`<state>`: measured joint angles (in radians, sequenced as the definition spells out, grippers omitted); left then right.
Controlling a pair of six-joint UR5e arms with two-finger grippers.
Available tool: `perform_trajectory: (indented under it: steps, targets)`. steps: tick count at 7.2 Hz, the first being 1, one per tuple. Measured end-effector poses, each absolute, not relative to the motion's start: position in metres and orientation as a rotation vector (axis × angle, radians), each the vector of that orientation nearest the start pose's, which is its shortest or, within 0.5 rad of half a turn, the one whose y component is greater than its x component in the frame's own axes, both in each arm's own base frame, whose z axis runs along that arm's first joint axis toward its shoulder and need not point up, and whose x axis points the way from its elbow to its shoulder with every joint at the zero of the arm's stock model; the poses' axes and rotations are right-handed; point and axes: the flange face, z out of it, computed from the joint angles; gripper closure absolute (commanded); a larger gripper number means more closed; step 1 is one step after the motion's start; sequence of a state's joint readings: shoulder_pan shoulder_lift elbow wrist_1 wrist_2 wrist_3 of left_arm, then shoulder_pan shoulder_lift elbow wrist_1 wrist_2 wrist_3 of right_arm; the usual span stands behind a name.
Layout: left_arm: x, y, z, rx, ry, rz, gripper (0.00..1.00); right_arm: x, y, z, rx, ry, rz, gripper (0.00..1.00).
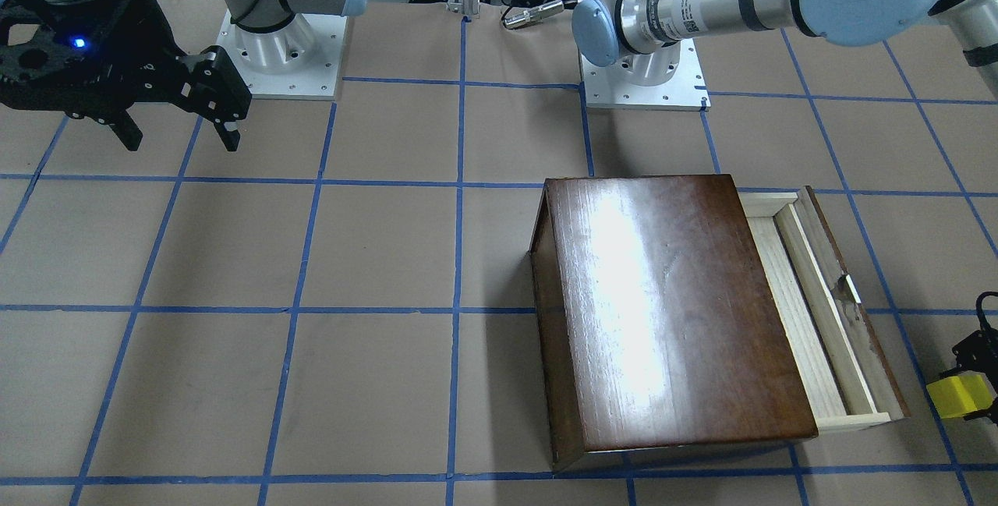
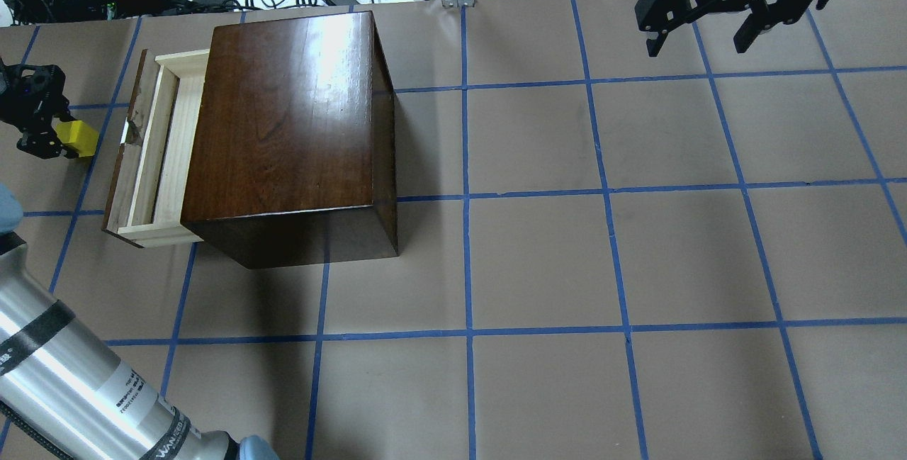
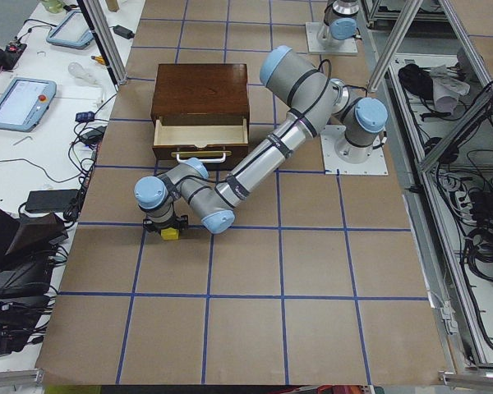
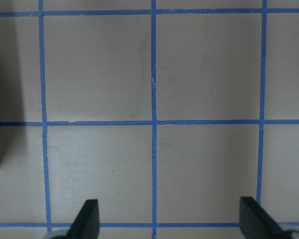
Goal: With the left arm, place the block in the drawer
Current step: 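Lift the yellow cube and carry it over the open drawer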
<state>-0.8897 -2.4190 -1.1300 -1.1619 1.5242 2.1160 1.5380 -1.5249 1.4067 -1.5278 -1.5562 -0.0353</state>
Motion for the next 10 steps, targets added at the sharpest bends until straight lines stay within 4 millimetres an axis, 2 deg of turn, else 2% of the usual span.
perform_trajectory:
  steps: [2,6,7,8,9,10]
  targets:
    - [0.383,-0.692,0.189,2.068,2.371,-0.073,1.00,0.118,-0.520,0.542,-0.006,3.127,-0.119,0.00]
    - [0.383,-0.692,0.198,2.063,2.359,-0.075,1.00,0.118,-0.520,0.542,-0.004,3.128,-0.120,0.00]
    - [0.383,-0.692,0.211,2.057,2.345,-0.076,1.00,0.118,-0.520,0.542,-0.004,3.127,-0.119,0.00]
    - [0.379,-0.689,0.234,2.056,2.335,-0.075,1.00,0.118,-0.520,0.542,-0.005,3.127,-0.119,0.00]
    - [0.370,-0.683,0.265,2.068,2.338,-0.071,1.00,0.118,-0.520,0.542,-0.005,3.127,-0.119,0.00]
    - [0.352,-0.674,0.303,2.095,2.344,-0.064,1.00,0.118,-0.520,0.542,-0.006,3.127,-0.119,0.00]
